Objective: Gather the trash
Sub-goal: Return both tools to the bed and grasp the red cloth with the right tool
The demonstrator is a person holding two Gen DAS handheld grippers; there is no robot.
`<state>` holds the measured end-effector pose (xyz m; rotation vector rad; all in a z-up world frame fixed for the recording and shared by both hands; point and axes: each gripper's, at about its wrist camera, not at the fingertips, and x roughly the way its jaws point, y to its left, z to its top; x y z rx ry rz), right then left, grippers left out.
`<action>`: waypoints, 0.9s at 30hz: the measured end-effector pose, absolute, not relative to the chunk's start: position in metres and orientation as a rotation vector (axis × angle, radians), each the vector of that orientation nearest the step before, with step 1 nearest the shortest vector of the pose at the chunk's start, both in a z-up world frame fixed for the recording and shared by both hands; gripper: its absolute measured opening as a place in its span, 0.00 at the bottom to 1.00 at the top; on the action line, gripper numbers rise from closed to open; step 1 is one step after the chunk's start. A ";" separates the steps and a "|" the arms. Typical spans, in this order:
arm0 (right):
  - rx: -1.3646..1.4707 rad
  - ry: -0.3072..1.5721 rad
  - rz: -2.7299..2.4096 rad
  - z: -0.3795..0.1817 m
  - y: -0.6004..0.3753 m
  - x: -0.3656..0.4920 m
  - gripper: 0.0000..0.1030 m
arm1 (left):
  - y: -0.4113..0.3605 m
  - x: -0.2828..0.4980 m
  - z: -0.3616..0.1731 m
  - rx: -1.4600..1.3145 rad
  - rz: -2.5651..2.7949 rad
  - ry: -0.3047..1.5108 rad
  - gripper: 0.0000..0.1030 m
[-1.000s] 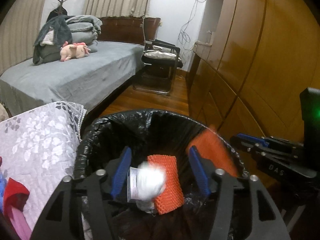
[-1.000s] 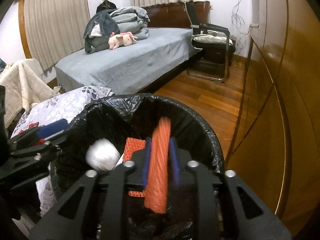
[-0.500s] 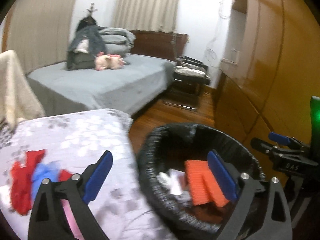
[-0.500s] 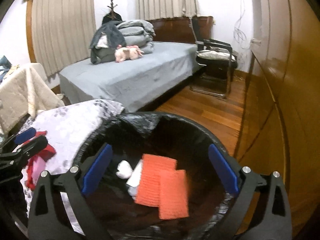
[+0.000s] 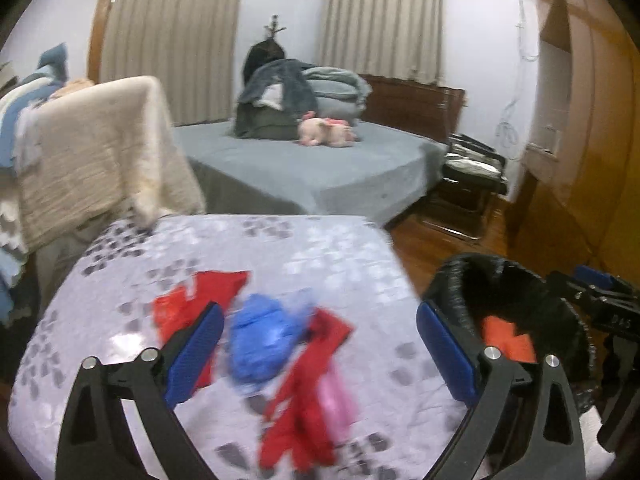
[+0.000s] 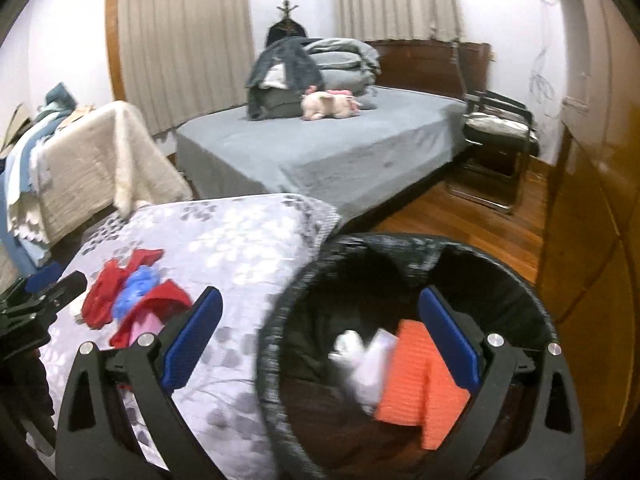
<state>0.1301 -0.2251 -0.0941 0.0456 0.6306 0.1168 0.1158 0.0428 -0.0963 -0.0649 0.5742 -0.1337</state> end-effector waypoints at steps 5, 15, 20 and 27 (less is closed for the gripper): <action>0.025 0.635 0.186 -0.097 -0.189 0.136 0.93 | 0.071 0.108 -0.102 -0.068 -0.062 0.581 0.92; -0.021 0.683 0.302 -0.117 -0.123 0.145 0.93 | 0.118 0.097 -0.119 -0.080 0.039 0.596 0.92; -0.026 0.701 0.330 -0.129 -0.098 0.150 0.93 | 0.131 0.095 -0.126 -0.080 0.063 0.602 0.91; -0.032 0.750 0.371 -0.147 -0.066 0.159 0.82 | 0.147 0.095 -0.135 -0.088 0.082 0.611 0.91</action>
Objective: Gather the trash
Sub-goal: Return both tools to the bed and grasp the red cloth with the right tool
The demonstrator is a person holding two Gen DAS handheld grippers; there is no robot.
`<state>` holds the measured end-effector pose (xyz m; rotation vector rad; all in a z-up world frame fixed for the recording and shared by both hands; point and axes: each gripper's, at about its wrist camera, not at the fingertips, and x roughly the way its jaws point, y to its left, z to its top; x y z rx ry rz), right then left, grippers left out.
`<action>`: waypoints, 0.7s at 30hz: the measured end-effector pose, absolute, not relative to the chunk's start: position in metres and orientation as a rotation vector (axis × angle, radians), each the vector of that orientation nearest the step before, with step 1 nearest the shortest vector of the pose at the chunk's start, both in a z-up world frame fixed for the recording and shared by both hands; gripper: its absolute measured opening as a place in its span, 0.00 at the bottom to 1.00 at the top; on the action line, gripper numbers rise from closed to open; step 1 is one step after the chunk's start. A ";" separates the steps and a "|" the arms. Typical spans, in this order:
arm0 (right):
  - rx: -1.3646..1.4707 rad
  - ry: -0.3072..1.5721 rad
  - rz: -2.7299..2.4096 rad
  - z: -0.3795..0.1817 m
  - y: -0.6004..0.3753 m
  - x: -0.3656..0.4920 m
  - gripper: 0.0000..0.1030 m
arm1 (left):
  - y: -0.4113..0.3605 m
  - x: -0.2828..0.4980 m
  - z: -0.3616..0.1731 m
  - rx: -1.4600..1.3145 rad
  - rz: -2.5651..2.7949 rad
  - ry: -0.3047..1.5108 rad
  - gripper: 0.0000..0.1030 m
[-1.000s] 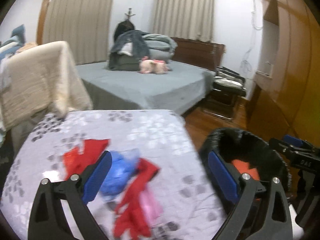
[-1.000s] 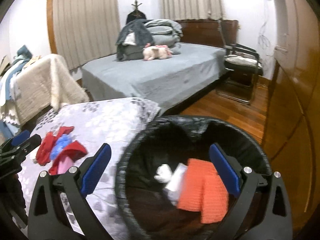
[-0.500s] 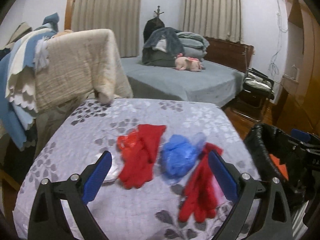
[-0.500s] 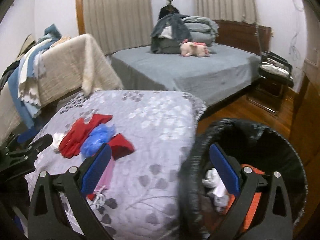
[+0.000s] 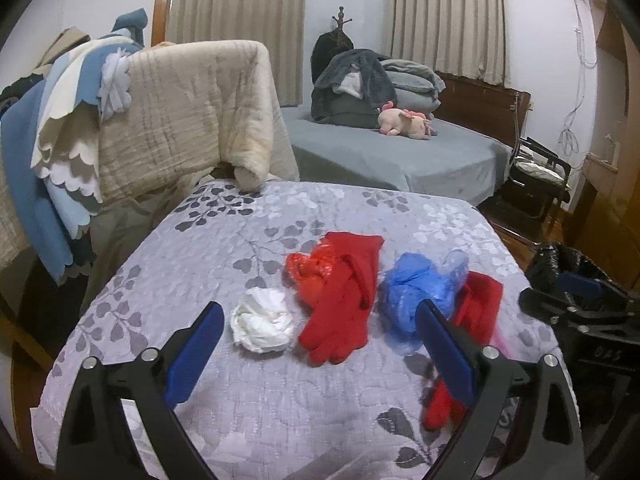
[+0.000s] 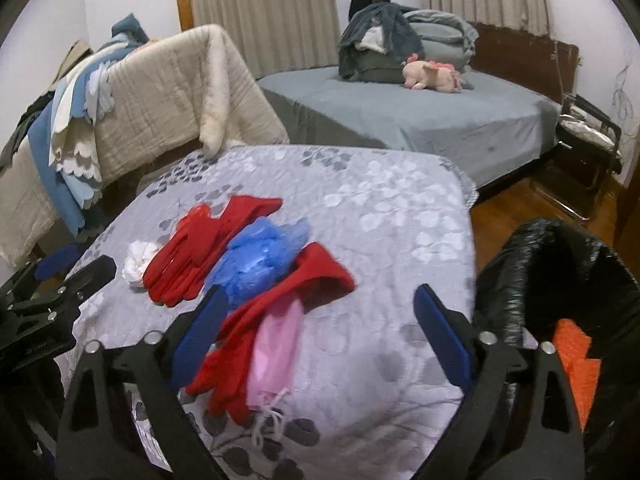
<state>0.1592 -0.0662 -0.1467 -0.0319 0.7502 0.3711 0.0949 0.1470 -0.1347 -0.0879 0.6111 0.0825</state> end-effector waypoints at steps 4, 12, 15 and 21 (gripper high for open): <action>-0.037 0.775 0.378 -0.155 -0.053 0.164 0.79 | 0.156 0.095 -0.139 -0.100 0.094 0.621 0.91; -0.050 0.825 0.418 -0.169 -0.038 0.170 0.55 | 0.164 0.098 -0.141 -0.115 0.094 0.626 0.91; -0.055 0.827 0.443 -0.170 -0.033 0.170 0.42 | 0.164 0.100 -0.141 -0.119 0.089 0.624 0.91; -0.072 0.812 0.512 -0.164 -0.027 0.168 0.05 | 0.164 0.102 -0.141 -0.124 0.085 0.626 0.91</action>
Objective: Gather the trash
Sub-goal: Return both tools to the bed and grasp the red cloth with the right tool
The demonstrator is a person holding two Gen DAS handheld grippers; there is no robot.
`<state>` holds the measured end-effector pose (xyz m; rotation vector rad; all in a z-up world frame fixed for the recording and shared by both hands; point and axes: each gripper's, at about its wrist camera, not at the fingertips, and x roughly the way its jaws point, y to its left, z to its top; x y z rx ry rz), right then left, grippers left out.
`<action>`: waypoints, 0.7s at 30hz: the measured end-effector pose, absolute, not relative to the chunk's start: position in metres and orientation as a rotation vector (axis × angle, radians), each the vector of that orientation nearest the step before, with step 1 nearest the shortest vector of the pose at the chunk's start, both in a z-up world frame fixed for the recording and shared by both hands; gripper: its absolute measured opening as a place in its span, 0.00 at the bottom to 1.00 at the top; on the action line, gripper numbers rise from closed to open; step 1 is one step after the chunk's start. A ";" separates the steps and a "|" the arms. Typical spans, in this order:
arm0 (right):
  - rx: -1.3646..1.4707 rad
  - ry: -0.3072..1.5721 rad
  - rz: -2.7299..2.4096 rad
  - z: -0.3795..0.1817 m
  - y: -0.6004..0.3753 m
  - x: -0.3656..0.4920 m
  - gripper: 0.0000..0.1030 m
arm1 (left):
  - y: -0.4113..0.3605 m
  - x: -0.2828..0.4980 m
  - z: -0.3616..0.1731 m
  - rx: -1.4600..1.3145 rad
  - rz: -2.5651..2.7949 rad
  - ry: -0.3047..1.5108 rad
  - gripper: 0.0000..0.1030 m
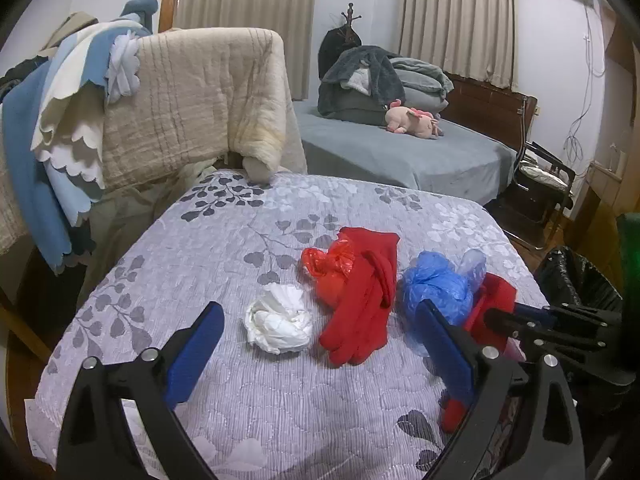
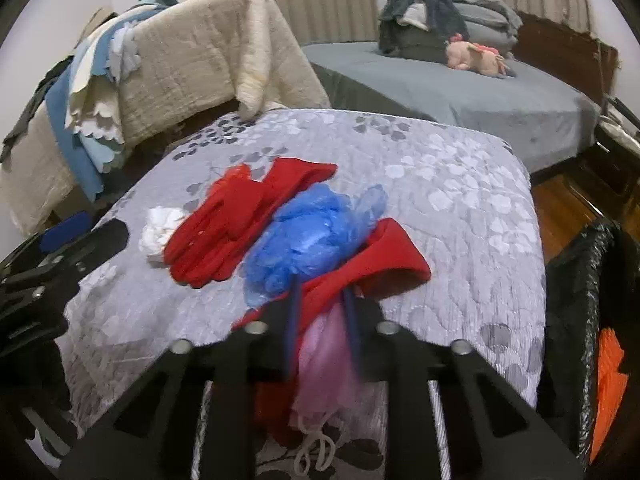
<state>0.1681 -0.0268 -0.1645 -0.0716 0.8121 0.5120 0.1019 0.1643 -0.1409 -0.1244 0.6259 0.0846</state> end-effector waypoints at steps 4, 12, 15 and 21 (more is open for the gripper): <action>-0.080 0.787 0.536 -0.158 -0.024 0.164 0.02 | 0.164 0.102 -0.141 -0.125 0.085 0.625 0.91; -0.056 0.753 0.539 -0.141 -0.034 0.158 0.01 | 0.159 0.098 -0.137 -0.128 0.080 0.615 0.91; -0.033 0.730 0.529 -0.130 -0.047 0.158 0.01 | 0.155 0.096 -0.135 -0.129 0.074 0.611 0.91; -0.025 0.692 0.509 -0.113 -0.067 0.153 0.01 | 0.146 0.095 -0.132 -0.122 0.055 0.608 0.91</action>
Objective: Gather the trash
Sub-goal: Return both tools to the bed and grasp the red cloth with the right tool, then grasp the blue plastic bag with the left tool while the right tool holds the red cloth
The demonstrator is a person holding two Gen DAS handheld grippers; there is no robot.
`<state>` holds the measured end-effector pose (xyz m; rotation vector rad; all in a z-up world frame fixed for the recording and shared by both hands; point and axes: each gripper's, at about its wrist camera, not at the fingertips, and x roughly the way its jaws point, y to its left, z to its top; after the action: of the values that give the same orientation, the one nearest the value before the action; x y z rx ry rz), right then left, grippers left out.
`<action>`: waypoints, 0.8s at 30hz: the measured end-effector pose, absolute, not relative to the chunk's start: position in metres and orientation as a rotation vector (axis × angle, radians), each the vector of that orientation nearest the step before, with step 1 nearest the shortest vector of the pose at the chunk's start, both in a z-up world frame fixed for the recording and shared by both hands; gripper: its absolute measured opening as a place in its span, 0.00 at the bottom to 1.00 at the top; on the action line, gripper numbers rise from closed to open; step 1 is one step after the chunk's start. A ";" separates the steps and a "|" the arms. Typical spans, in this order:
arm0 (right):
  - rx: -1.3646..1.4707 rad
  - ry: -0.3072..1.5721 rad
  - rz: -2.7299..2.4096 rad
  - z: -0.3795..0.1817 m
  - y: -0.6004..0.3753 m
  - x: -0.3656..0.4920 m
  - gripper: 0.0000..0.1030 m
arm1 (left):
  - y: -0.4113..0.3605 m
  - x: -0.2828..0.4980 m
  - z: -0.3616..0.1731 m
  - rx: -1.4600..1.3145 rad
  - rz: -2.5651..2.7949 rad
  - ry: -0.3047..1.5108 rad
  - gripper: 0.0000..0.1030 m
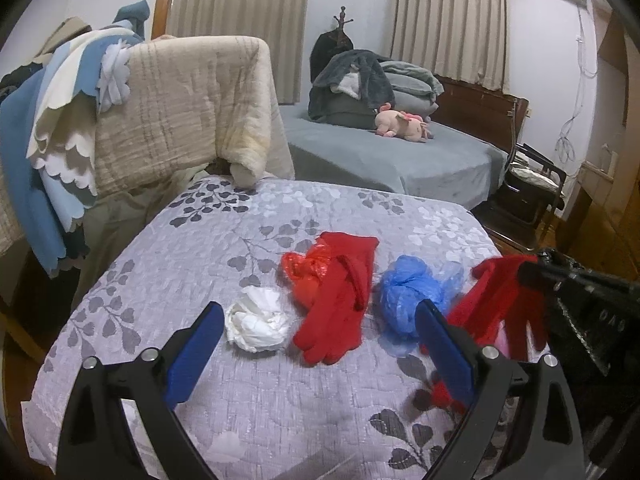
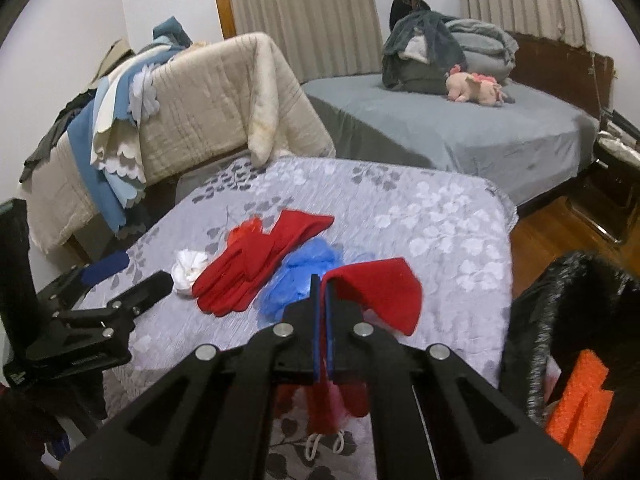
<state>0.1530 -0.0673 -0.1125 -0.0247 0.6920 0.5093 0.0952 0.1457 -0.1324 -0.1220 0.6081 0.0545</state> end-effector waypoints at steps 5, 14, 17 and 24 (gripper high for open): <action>-0.049 0.731 0.446 -0.124 -0.081 0.160 0.02 | 0.140 0.096 -0.134 -0.122 0.044 0.614 0.91; -0.050 0.830 0.424 -0.158 -0.084 0.170 0.13 | 0.136 0.099 -0.139 -0.120 0.032 0.632 0.91; -0.047 0.841 0.426 -0.162 -0.083 0.171 0.27 | 0.136 0.102 -0.141 -0.120 0.029 0.638 0.91; -0.054 0.874 0.428 -0.170 -0.075 0.183 0.35 | 0.135 0.106 -0.145 -0.122 0.026 0.647 0.91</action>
<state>0.1830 -0.0748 -0.1702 -0.0543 0.8743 0.4284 0.1059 0.1345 -0.1447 -0.1221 0.6467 0.0258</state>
